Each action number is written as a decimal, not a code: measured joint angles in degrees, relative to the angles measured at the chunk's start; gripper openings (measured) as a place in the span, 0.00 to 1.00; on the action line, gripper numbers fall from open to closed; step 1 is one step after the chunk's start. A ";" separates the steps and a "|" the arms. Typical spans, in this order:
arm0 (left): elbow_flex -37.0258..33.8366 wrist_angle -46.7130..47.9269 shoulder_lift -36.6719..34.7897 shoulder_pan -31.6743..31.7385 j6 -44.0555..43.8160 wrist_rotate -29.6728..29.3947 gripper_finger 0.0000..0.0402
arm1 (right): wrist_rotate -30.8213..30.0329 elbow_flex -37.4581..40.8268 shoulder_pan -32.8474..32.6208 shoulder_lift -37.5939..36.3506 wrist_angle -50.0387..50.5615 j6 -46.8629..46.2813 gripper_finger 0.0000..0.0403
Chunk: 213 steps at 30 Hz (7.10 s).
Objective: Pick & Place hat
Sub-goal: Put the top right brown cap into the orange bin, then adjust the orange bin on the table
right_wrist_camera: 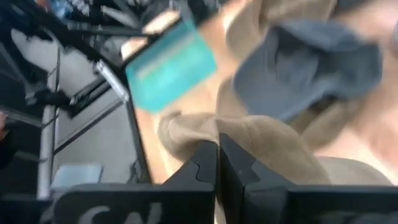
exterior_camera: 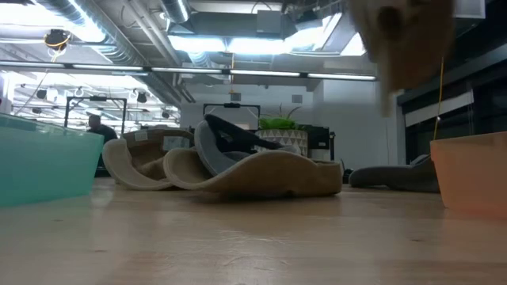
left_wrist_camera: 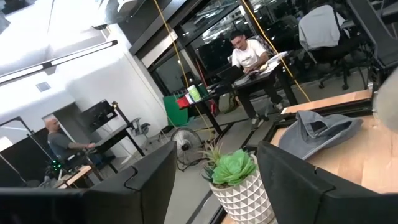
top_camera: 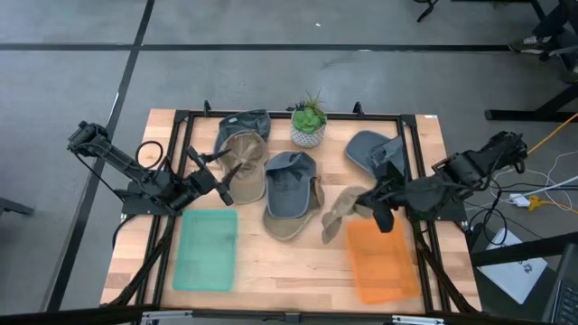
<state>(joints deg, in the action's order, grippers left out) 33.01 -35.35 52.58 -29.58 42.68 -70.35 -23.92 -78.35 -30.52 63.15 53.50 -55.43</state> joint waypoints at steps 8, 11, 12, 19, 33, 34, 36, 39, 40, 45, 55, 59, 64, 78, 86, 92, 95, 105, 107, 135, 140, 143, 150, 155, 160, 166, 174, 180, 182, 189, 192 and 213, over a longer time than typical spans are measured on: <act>0.00 0.02 0.00 0.00 -0.82 -0.22 0.53 | 4.67 -0.02 -6.75 -1.50 8.89 -14.62 0.01; 0.00 0.02 0.00 0.00 -1.36 -0.22 0.53 | 4.63 -0.02 -9.07 -1.40 14.63 -21.72 0.01; 0.00 0.02 0.00 0.00 -1.44 -0.22 0.53 | 4.63 -0.02 -9.66 -1.17 16.37 -23.87 0.01; 0.00 0.02 0.00 0.00 -1.44 -0.44 0.53 | 0.38 -0.02 -11.00 0.43 20.50 -29.37 0.01; 0.00 0.02 0.00 0.00 -1.44 -0.66 0.52 | 6.85 -0.02 -12.47 5.67 24.29 -39.10 0.01; 0.00 0.04 0.00 0.00 -1.44 -0.66 0.52 | 8.23 -0.02 -12.81 6.21 24.65 -39.79 0.01; 0.00 0.04 0.00 0.00 -1.43 -0.65 0.52 | 11.11 -0.02 -13.62 7.38 25.30 -41.80 0.01; 0.00 0.04 0.01 0.00 -1.43 -0.66 0.52 | 14.93 -0.02 -15.22 9.31 25.70 -43.65 0.01; 0.00 0.04 0.01 0.00 -1.42 -0.63 0.52 | 15.61 -0.02 -15.75 9.91 25.71 -44.24 0.01; 0.00 0.04 0.00 0.00 -1.42 -0.63 0.51 | 16.61 -0.02 -18.46 12.74 25.65 -45.30 0.01; 0.00 0.04 0.00 0.00 -1.42 -0.63 0.51 | 10.84 -0.02 -25.76 16.39 26.00 -38.98 0.01; 0.00 0.04 0.02 0.00 -1.42 -0.63 0.50 | 6.99 -0.02 -28.98 16.91 28.39 -40.01 0.01; 0.00 0.04 0.02 0.00 -1.42 -0.63 0.51 | 6.01 -0.02 -31.31 17.01 32.69 -43.24 0.01; 0.00 0.04 0.01 0.07 -0.76 -0.71 0.49 | 0.40 -0.02 -33.55 17.14 36.49 -44.33 0.01; -0.01 0.04 0.01 0.07 -0.39 -0.85 0.49 | 2.77 -0.02 -33.71 17.21 36.54 -38.72 0.01; 0.00 0.04 0.02 0.07 -0.35 -0.87 0.50 | 4.63 -0.02 -35.04 17.38 33.65 -38.80 0.01; 0.00 0.03 0.02 0.07 -0.37 -0.87 0.50 | 4.61 -0.02 -35.15 17.38 30.16 -38.90 0.01; 0.00 0.03 0.02 0.07 -0.42 -0.86 0.49 | 7.38 -0.02 -31.89 19.03 27.33 -52.47 0.01; 0.00 0.04 0.02 0.07 -0.40 -0.87 0.49 | 10.84 -0.02 -30.27 19.60 27.18 -55.50 0.01; 0.00 0.00 0.02 0.07 0.02 -7.17 0.49 | 23.53 -2.29 -17.57 20.31 26.62 -57.70 0.02; 0.00 0.00 0.02 0.07 0.04 -7.17 0.49 | 23.56 -2.32 -17.57 20.36 21.12 -56.43 0.04; 0.00 0.00 0.02 0.07 0.02 -7.17 0.49 | 23.56 -2.32 -17.57 20.69 19.16 -56.42 0.08; -0.01 0.00 0.02 0.06 0.04 -7.17 0.49 | 23.58 -2.32 -17.60 20.81 16.15 -53.05 0.20; 0.00 0.00 0.02 0.07 0.02 -7.17 0.49 | 23.56 -2.32 -17.60 20.81 12.66 -47.05 0.29; 0.00 0.00 0.02 0.06 0.02 -7.17 0.49 | 23.53 -2.32 -17.60 20.81 11.66 -44.01 0.32; 0.00 0.00 0.02 0.07 0.02 -7.17 0.49 | 23.53 -2.32 -17.60 20.81 11.70 -39.77 0.32; 0.00 0.00 0.02 0.06 0.02 -7.17 0.49 | 16.78 -2.31 -17.40 20.81 24.35 -32.57 0.32; 0.00 0.00 0.02 0.06 0.04 -7.17 0.49 | 16.28 0.85 -17.26 20.77 33.42 -32.57 0.32; 0.00 0.00 0.02 0.07 0.04 -7.17 0.49 | 17.63 2.42 -17.22 20.77 32.84 -32.55 0.29; 0.00 0.00 0.02 0.07 0.04 -7.17 0.49 | 19.05 11.56 -16.73 20.77 28.35 -35.63 0.03; 0.00 0.01 0.02 0.07 0.06 -7.17 0.49 | 19.03 14.93 -15.46 20.77 25.15 -35.77 0.03; 0.00 0.02 0.02 0.07 0.09 -7.18 0.49 | 15.03 29.00 -3.17 19.57 14.08 -34.54 0.01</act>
<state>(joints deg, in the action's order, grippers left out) 33.01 -35.34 52.60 -29.52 42.76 -77.53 -8.89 -49.35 -33.70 82.72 67.59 -89.98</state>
